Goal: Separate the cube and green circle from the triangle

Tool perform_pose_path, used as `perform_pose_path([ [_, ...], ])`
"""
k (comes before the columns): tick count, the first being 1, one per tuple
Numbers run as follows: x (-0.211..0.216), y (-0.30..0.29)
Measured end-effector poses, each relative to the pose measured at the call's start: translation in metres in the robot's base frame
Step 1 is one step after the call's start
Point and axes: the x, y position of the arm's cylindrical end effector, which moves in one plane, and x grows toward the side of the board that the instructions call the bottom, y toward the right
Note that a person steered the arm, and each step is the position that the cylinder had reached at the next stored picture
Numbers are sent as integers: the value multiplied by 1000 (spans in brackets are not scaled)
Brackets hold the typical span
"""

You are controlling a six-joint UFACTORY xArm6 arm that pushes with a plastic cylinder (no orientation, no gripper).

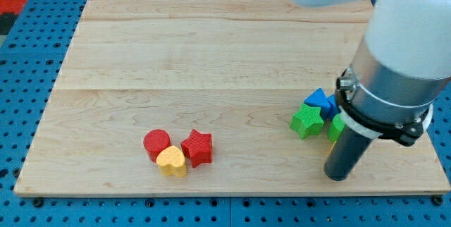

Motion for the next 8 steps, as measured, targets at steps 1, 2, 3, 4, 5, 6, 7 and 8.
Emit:
perform_pose_path([
  [1,-16,0],
  [2,-16,-17],
  [3,27,-26],
  [4,5,26],
  [5,-25,40],
  [6,-38,28],
  [7,-47,20],
  [8,-33,33],
])
